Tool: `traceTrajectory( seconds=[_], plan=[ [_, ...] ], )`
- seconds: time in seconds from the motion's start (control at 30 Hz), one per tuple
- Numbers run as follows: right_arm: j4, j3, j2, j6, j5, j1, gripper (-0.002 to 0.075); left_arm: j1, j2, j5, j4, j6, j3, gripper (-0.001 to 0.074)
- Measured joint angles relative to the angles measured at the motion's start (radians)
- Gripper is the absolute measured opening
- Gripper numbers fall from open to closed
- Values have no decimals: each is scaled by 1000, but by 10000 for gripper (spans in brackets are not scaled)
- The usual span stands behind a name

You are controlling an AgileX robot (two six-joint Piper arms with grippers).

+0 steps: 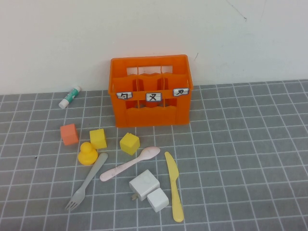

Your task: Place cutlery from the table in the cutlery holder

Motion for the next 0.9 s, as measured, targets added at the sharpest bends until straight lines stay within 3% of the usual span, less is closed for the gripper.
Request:
traceTrajectory(
  seconds=[0.7, 0.8, 0.9],
  plan=[
    [0, 0, 0, 0, 0, 0, -3, 0, 0, 0, -2, 0, 0, -1],
    [0, 0, 0, 0, 0, 0, -3, 0, 0, -24, -116, -66, 0, -1],
    [0, 0, 0, 0, 0, 0, -3, 0, 0, -90, -362, -165, 5, -1]
  ],
)
